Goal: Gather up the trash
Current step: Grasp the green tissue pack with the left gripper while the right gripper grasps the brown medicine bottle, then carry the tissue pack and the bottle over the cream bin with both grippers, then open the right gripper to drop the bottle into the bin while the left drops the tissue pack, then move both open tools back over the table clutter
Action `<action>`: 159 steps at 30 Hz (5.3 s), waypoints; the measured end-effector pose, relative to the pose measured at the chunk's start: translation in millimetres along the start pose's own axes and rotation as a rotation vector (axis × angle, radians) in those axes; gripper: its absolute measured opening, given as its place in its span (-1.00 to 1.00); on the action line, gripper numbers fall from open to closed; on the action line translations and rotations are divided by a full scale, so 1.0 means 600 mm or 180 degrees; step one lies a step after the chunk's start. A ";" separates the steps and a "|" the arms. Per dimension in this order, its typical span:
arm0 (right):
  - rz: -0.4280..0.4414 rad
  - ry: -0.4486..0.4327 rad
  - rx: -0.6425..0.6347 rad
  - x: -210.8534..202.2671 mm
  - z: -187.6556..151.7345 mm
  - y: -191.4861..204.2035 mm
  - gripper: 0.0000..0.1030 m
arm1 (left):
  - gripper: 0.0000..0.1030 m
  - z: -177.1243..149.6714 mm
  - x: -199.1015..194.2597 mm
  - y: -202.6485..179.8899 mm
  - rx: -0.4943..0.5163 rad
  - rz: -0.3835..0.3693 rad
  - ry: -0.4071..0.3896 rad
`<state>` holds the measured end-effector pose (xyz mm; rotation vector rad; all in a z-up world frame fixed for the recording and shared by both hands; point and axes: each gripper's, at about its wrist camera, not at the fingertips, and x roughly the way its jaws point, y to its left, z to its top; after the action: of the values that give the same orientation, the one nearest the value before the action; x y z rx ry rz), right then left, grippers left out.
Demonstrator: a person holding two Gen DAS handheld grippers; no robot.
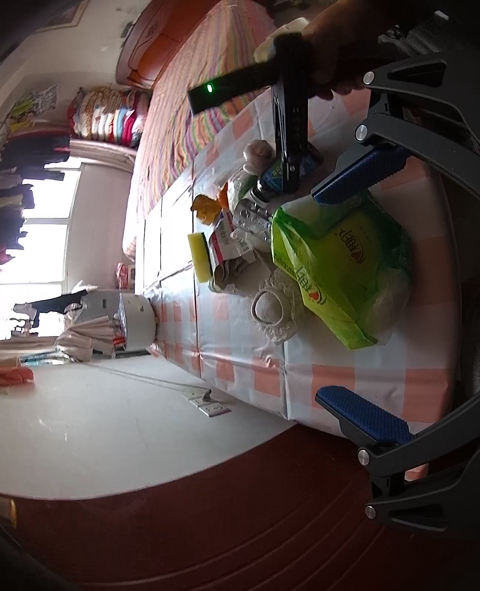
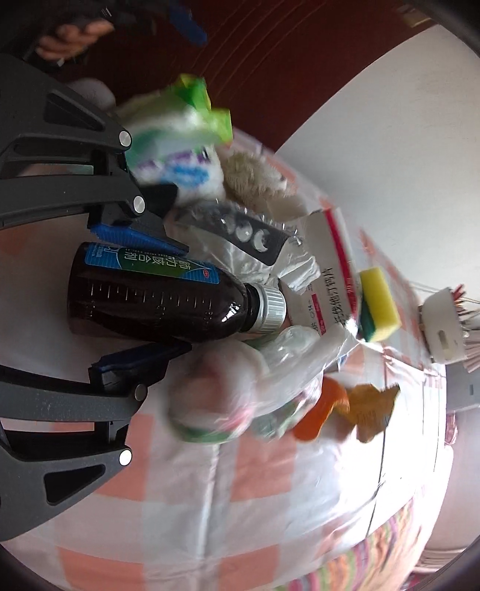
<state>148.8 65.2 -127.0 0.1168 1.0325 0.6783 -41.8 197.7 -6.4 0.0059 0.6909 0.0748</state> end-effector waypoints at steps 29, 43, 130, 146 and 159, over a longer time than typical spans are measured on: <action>0.0213 -0.0847 0.0172 -0.146 -0.067 -0.062 -0.15 | -0.92 -0.022 0.099 -0.008 -0.0199 -0.0341 0.0577; 0.0056 -0.1157 0.0145 -0.196 -0.077 -0.073 -0.15 | -0.92 0.021 0.035 -0.037 -0.0226 -0.0450 0.0130; -0.1446 -0.3000 0.1820 -0.508 -0.289 -0.312 0.61 | -0.89 0.105 0.122 -0.557 0.0861 -0.1915 0.0382; -0.1497 -0.3111 0.1798 -0.511 -0.290 -0.302 0.87 | 0.64 0.100 0.083 -0.556 0.0812 -0.1843 0.0031; -0.1197 -0.2779 0.1065 -0.441 -0.212 -0.219 0.87 | 0.64 0.088 0.024 -0.345 0.0311 -0.1358 -0.0462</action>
<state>18.1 -217.5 -46.7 0.4538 0.2918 0.0634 16.8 -6.8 18.6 -0.0419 0.5382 -0.3659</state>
